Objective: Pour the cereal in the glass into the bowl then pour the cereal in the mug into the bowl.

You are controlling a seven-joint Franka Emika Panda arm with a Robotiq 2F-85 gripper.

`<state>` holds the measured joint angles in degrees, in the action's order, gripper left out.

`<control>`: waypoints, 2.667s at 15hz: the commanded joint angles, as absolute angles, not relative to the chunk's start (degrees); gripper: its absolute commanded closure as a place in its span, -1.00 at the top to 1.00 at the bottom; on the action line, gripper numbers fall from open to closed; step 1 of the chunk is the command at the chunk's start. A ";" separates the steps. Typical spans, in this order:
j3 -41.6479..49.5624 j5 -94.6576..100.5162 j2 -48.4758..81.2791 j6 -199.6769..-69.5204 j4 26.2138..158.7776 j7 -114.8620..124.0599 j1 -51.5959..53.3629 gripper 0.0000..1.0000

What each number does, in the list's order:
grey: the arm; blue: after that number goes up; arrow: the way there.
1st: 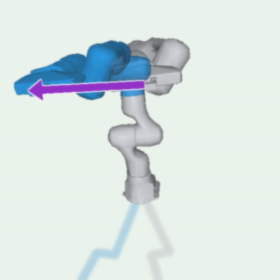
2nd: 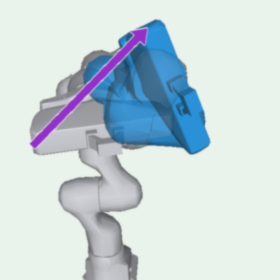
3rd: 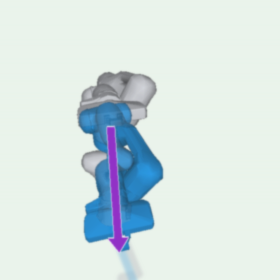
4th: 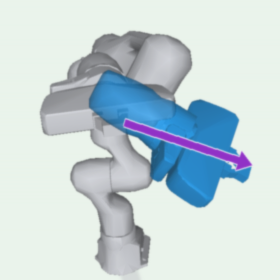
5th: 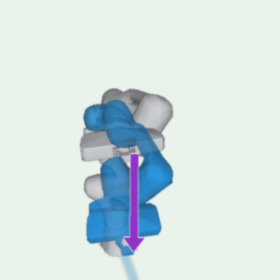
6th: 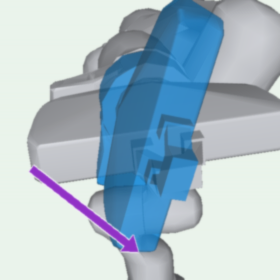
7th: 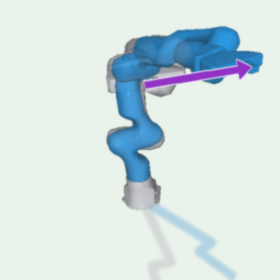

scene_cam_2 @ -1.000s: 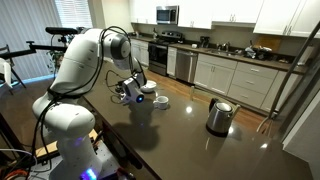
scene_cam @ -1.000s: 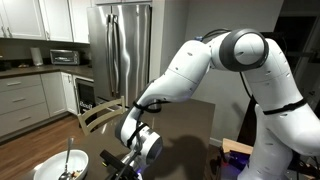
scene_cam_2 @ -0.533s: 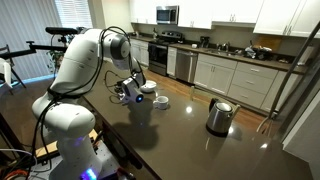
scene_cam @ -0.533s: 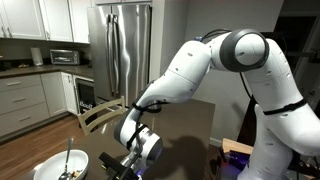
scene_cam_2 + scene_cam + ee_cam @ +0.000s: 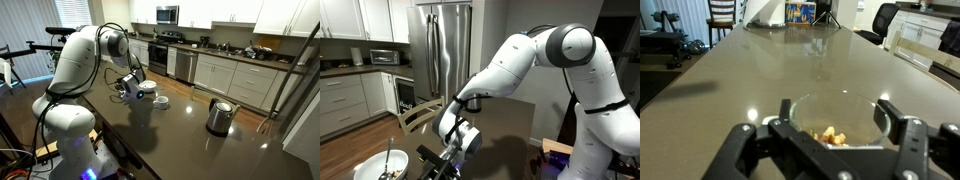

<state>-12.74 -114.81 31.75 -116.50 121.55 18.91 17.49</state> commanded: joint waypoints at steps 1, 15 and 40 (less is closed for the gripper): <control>-12.84 -113.42 26.51 -118.16 123.42 19.95 17.65 0.19; -11.31 -105.87 25.00 -123.43 116.93 15.54 17.79 0.19; -9.27 -99.36 26.67 -134.67 109.89 0.41 18.32 0.19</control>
<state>-9.18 -100.69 27.10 -131.91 111.15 1.79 17.65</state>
